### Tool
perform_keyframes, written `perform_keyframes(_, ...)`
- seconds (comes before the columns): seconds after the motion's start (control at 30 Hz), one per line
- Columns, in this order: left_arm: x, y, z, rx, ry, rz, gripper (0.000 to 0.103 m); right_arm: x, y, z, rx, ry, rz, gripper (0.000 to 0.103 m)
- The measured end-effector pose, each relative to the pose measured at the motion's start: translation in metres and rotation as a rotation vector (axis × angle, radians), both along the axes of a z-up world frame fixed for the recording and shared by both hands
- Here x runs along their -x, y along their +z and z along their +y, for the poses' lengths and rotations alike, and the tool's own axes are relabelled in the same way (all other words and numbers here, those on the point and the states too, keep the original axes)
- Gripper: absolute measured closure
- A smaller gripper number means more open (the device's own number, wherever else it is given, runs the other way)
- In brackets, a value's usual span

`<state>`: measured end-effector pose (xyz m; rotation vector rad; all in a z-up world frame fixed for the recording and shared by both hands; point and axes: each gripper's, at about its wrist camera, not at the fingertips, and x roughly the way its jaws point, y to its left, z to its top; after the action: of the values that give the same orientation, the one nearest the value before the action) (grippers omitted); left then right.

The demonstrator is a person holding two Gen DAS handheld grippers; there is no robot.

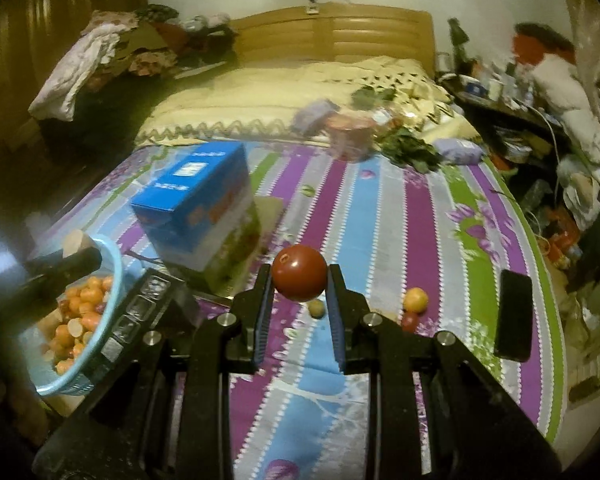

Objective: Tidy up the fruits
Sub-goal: 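Carry both held fruits over the light-blue basket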

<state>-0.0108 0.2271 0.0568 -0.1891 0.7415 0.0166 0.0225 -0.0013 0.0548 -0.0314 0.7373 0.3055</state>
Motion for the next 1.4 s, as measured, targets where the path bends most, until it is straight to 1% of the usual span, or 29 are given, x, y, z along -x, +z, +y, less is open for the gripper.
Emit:
perform_keyframes(0.23, 0.016, 0.004, 0.036, 0.005, 0.061, -0.011, 0.069, 0.004, 0.01, 0.045, 0.01, 0.08, -0.011, 0.077)
perform_keyframes(0.4, 0.027, 0.005, 0.067, 0.018, 0.115, -0.011, 0.069, 0.007, 0.013, 0.075, 0.013, 0.144, -0.002, 0.077)
perform_keyframes(0.67, 0.049, -0.003, 0.132, 0.036, 0.222, 0.021, 0.069, 0.013, 0.01, 0.139, 0.009, 0.283, 0.055, 0.077)
perform_keyframes(0.83, 0.064, -0.012, 0.172, 0.053, 0.289, 0.048, 0.069, 0.016, 0.001, 0.183, 0.019, 0.369, 0.106, 0.077)
perform_keyframes(0.97, 0.073, -0.022, 0.198, 0.072, 0.319, 0.091, 0.069, 0.019, -0.004, 0.211, 0.029, 0.424, 0.141, 0.077)
perform_keyframes(1.17, 0.079, -0.031, 0.222, 0.087, 0.327, 0.144, 0.069, 0.023, -0.02, 0.245, 0.042, 0.488, 0.222, 0.077)
perform_keyframes(1.33, 0.079, -0.039, 0.232, 0.086, 0.325, 0.19, 0.069, 0.024, -0.039, 0.26, 0.048, 0.522, 0.317, 0.077)
perform_keyframes(1.4, 0.08, -0.043, 0.235, 0.079, 0.325, 0.202, 0.069, 0.024, -0.043, 0.263, 0.059, 0.52, 0.335, 0.077)
